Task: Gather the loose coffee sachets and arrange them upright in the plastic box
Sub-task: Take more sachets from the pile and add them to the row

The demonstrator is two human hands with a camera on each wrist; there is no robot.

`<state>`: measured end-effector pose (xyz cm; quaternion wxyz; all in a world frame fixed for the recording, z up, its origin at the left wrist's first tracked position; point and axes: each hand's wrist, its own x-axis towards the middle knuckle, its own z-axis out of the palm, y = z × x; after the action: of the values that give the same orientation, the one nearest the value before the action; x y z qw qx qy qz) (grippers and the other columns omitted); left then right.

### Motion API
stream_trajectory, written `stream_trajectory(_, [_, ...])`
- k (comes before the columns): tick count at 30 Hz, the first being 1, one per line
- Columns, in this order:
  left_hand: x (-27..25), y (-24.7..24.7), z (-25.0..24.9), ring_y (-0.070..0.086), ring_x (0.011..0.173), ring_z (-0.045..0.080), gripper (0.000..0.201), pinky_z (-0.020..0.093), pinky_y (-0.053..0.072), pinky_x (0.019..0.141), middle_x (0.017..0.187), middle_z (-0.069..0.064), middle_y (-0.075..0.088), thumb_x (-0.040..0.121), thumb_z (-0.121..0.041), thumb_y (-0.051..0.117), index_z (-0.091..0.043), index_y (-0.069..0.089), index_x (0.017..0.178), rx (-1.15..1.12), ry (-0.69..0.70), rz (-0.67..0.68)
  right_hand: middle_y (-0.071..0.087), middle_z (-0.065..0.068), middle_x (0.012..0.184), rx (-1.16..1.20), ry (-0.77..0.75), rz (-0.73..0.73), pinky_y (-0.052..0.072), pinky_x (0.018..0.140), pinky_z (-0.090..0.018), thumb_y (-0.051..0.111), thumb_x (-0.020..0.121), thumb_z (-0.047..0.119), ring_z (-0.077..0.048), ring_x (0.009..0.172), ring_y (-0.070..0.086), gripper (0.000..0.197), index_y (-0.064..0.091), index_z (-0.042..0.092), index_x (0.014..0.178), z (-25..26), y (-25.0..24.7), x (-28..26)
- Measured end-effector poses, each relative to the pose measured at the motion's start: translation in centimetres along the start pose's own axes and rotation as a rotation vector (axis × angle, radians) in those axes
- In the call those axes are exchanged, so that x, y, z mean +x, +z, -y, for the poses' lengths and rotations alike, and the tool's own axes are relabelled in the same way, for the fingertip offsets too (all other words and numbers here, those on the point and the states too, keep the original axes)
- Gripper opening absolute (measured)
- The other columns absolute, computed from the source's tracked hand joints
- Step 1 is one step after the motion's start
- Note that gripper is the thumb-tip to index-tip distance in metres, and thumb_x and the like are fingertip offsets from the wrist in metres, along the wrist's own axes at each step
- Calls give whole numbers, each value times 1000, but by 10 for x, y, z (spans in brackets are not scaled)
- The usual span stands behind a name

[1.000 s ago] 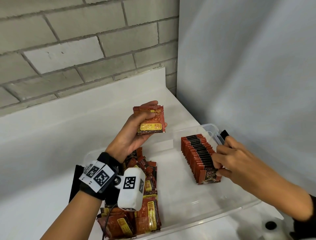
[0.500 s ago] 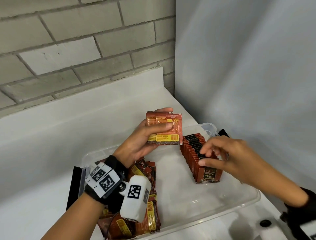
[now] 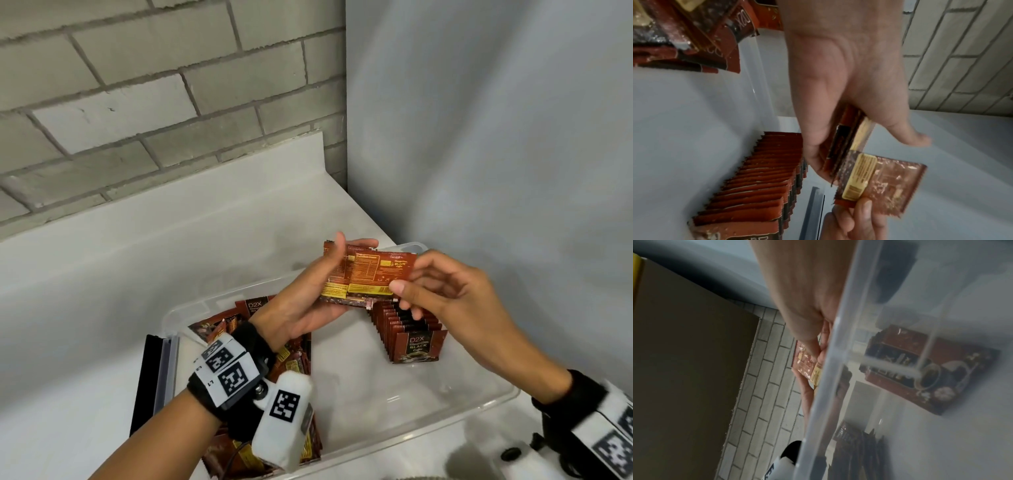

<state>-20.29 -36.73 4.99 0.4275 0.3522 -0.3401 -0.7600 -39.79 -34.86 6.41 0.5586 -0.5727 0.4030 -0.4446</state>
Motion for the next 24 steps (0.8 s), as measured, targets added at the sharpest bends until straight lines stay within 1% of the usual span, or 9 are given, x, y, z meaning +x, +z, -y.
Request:
stream_trajectory(3, [2,-1,0,68,85,23,74,32,56,73,100,13,69,57,-63,78,-15,67,111,-24,-57,-12,72,-4,76,45,-43,-8,52,68,-16,71,69,11,-13,66,66,10,69,9,79,-1,-1,-2])
stream_trajectory(7, [1,-1,2,70,82,19,52,29,56,68,96,9,71,59,-32,87,-14,71,105,10,-70,8,73,-3,96,42,-91,38,51,80,-15,67,69,6,-12,91,70,18,71,4,86,-4,-1,-2])
stream_trajectory(10, [0,-1,0,69,88,21,43,32,58,76,100,11,71,67,-9,77,-13,68,110,49,-78,-9,71,-5,102,-3,-88,69,52,83,-16,66,71,8,-14,97,69,19,73,3,88,-7,-3,-1])
stream_trajectory(12, [0,-1,-1,68,93,23,45,34,56,84,103,13,70,69,-6,71,-11,65,113,72,-78,-44,70,-2,106,-46,-85,95,51,84,-16,64,75,5,-12,99,68,17,73,3,90,-8,-4,-1])
stream_trajectory(16, [0,1,-3,69,91,22,44,36,54,87,105,14,69,71,-7,67,-9,63,114,55,-16,-110,71,-2,105,-36,-69,79,52,82,-17,57,87,-7,-13,98,67,25,66,9,104,-8,-3,-1])
stream_trajectory(18, [0,2,-4,70,91,23,41,35,56,86,103,13,71,72,-6,68,-12,64,113,-7,48,-113,71,-7,91,-9,-21,13,52,79,-18,56,90,3,-12,89,67,23,59,13,111,-6,-3,-1])
stream_trajectory(20, [0,1,-5,70,94,25,46,35,57,85,103,14,71,71,-1,78,-12,64,113,-74,113,-96,70,0,81,-13,38,9,51,75,-16,64,83,27,-9,83,67,27,58,18,108,-4,-2,-1])
stream_trajectory(22, [0,2,-4,69,97,27,54,35,58,82,104,17,70,60,-7,84,-8,65,111,-114,147,-58,72,4,88,-60,67,76,52,75,-18,70,72,43,-10,85,69,38,62,22,102,-2,1,0])
stream_trajectory(24, [0,4,-2,69,96,28,49,33,58,79,103,18,71,57,-10,83,-7,69,104,-125,164,-34,71,1,95,-96,43,115,55,78,-22,73,69,37,-15,88,69,35,66,22,99,-1,3,0])
